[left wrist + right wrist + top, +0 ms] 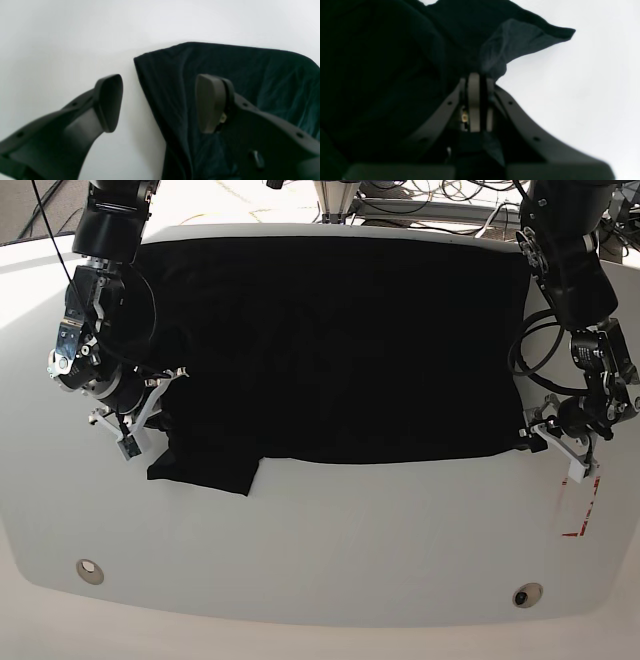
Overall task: Layout the t-shirt on the table in an organized manner, then fold the t-shirt properly
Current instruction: 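Lift the hem with both grippers and fold it toward the collar edge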
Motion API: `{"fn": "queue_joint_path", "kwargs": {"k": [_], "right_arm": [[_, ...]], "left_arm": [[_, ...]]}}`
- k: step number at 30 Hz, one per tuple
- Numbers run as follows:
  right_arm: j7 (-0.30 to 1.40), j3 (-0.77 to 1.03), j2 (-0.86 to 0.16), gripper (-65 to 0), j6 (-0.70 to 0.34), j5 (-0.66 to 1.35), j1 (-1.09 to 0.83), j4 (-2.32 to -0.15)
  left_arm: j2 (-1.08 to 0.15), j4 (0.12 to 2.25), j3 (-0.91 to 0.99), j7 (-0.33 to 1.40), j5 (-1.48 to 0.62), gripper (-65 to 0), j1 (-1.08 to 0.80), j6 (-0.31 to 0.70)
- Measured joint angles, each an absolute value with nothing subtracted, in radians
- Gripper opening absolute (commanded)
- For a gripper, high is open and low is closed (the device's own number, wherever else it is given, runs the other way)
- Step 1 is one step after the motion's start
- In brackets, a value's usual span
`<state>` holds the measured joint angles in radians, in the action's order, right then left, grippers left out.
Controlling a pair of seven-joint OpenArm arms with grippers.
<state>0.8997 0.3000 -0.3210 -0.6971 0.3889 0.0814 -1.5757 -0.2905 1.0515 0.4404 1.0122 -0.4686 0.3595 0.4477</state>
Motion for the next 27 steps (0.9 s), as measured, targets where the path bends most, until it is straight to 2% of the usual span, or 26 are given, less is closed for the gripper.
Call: {"fn": "queue_joint_path", "kwargs": {"k": [15, 24, 27], "right_arm": [[0.899, 0.300, -0.314, -65.0, -0.697, 0.389, 0.081, -1.576], [0.899, 0.300, -0.314, -65.0, -0.697, 0.389, 0.080, -1.576], [0.899, 0.300, -0.313, -65.0, -0.697, 0.389, 0.081, -1.576]], "left_arm": [[-0.323, 0.868, 0.364, 0.828, -0.505, -23.5, 0.379, 0.457], [-0.306, 0.805, 0.365, 0.820, -0.506, -24.3, 0.424, 0.459], [-0.293, 0.808, 0.365, 0.818, -0.508, -28.1, 0.426, 0.461]]}}
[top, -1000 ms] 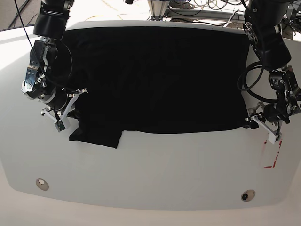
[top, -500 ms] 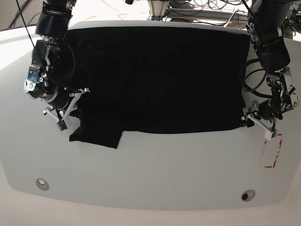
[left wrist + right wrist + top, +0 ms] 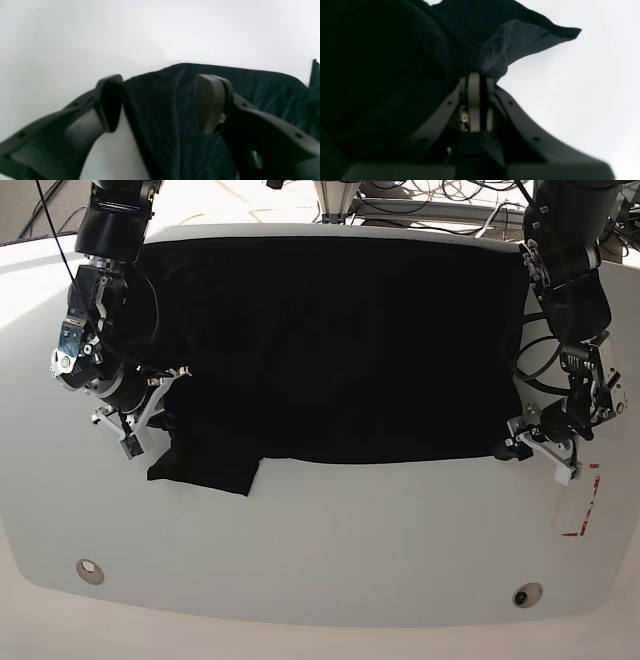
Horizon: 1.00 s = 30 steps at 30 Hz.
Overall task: Layout the t-shirt on the table in an organized manner, then fold the t-shirt properly
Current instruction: 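Lift the hem with both grippers and fold it toward the collar edge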
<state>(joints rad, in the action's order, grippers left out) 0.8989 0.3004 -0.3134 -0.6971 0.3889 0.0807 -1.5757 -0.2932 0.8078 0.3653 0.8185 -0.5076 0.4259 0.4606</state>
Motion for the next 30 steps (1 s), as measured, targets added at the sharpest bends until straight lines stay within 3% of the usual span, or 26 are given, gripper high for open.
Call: {"fn": "queue_joint_path", "kwargs": {"k": [7, 17, 24, 30], "right_arm": [[0.899, 0.300, -0.314, -65.0, -0.697, 0.389, 0.080, -1.576], [0.899, 0.300, -0.314, -65.0, -0.697, 0.389, 0.081, -1.576], [0.899, 0.300, -0.313, -65.0, -0.697, 0.389, 0.081, -1.576], [0.899, 0.300, -0.314, -65.0, -0.697, 0.389, 0.081, -1.576]], "left_arm": [[-0.283, 0.805, 0.363, 0.829, -0.505, -49.6, 0.425, 0.460], [-0.285, 0.804, 0.364, 0.836, -0.498, -65.0, 0.418, 0.461], [-0.289, 0.801, 0.363, 0.822, -0.490, -64.7, 0.410, 0.560], [-0.287, 0.812, 0.360, 0.830, -0.482, -64.7, 0.407, 0.566]]}}
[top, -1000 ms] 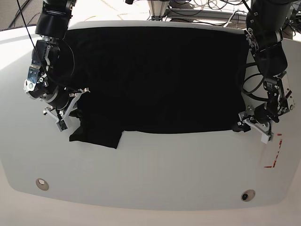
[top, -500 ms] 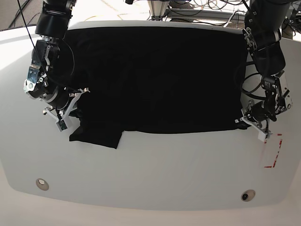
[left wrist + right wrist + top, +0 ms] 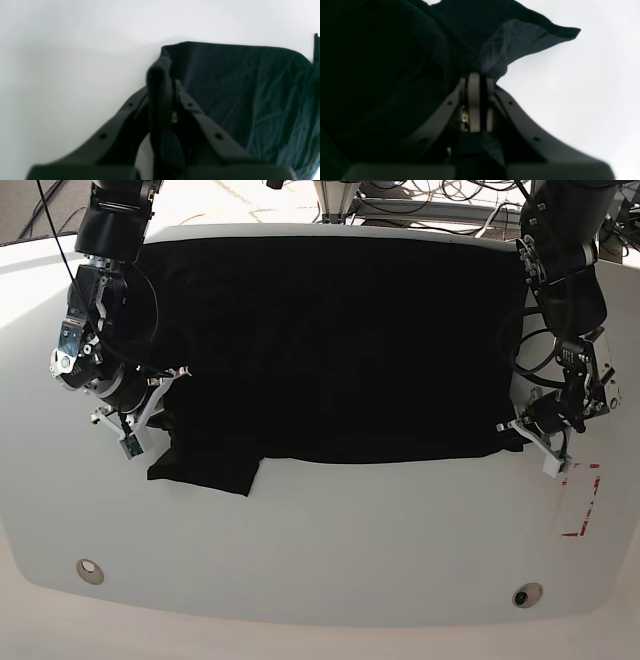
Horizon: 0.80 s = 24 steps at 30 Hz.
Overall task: Layout the t-shirt on the table in an organized manner, then fold the t-shirt properly
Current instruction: 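Lift the hem with both grippers and fold it toward the collar edge, then lay the folded hem down and open both grippers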
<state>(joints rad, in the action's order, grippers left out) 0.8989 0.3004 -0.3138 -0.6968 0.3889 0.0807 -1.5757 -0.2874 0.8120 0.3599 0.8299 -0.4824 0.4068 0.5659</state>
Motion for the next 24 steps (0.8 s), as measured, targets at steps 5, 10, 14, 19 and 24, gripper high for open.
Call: {"fn": "queue_joint_path", "kwargs": {"k": [5, 10, 14, 19, 24], "right_arm": [[0.902, 0.300, -0.313, -65.0, -0.696, 0.388, 0.089, -1.591], [0.902, 0.300, -0.315, -65.0, -0.697, 0.389, 0.098, -1.652], [0.902, 0.300, -0.319, -65.0, -0.697, 0.391, 0.109, -1.688], [0.958, 0.302, -0.324, -65.0, -0.696, 0.389, 0.108, -1.730], [1.019, 0.367, -0.308, -65.0, -0.699, 0.396, 0.102, -1.803]], "left_arm": [[-0.286, 0.913, 0.360, 0.861, -0.467, -64.7, 0.392, 0.565], [-0.286, 1.034, 0.360, 0.916, -0.473, -64.7, 0.403, 0.569], [-0.287, 1.128, 0.362, 0.951, -0.476, -64.7, 0.397, 0.570], [-0.290, 1.210, 0.363, 1.014, -0.472, -64.7, 0.376, 0.574], [-0.321, 1.287, 0.364, 1.059, -0.476, -64.7, 0.356, 0.632]]}}
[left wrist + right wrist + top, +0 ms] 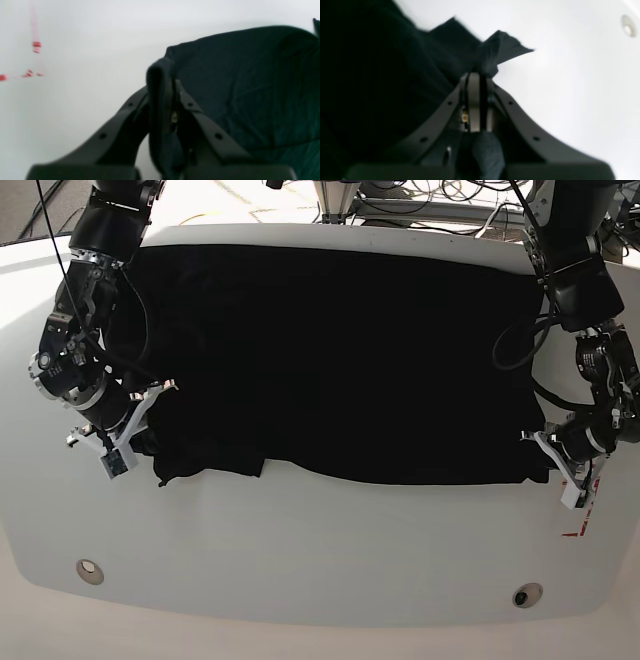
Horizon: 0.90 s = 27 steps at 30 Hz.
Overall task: Layout the t-shirt on the table in an organized manner, then fold the t-shirt properly
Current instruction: 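Lay the folded hem down and open both grippers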
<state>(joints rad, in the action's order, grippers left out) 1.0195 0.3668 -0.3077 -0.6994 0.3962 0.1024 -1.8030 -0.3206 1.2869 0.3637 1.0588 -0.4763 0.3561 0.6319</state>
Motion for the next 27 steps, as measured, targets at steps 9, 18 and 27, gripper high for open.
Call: {"fn": "queue_joint_path", "kwargs": {"k": [9, 18, 27], "right_arm": [[1.150, 0.469, -0.286, -65.0, -0.700, 0.397, 0.083, -1.887], [1.155, 0.505, -0.267, -65.0, -0.700, 0.403, -0.048, -1.925], [1.157, 0.588, -0.166, -64.8, -0.701, 0.405, -0.191, -1.925]], "left_arm": [[-0.369, 1.335, 0.363, 1.059, -0.490, -64.6, 0.273, 0.698], [-0.422, 1.337, 0.360, 1.061, -0.491, -64.4, 0.194, 0.699], [-0.451, 1.340, 0.360, 1.060, -0.490, -64.0, 0.132, 0.703]]}}
